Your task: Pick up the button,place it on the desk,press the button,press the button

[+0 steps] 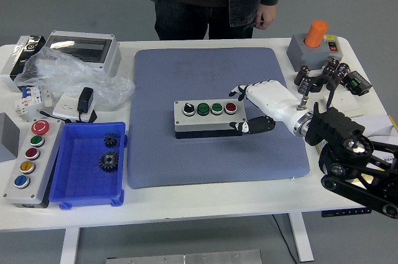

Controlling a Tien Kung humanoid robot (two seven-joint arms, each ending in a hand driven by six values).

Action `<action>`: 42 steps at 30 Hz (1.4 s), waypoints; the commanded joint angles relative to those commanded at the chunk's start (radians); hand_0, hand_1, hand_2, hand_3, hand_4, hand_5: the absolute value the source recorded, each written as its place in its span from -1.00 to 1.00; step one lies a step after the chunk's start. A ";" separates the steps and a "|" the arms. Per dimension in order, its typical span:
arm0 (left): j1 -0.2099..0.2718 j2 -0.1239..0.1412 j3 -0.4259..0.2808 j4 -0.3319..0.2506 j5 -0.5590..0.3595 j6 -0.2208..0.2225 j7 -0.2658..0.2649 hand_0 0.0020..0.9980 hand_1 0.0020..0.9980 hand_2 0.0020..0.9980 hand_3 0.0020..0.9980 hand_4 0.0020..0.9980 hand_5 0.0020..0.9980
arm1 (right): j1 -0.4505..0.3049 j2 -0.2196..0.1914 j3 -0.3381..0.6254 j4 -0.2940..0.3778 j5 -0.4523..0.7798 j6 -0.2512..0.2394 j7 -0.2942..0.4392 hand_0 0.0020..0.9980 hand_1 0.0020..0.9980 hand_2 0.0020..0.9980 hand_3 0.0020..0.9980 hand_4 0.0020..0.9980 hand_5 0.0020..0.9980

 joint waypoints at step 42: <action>0.003 0.000 0.003 0.000 -0.003 0.004 -0.006 0.33 0.39 0.24 0.28 0.22 -0.18 | 0.028 -0.003 -0.046 0.007 -0.055 0.026 -0.043 0.08 -0.06 -0.29 0.56 -0.04 -0.66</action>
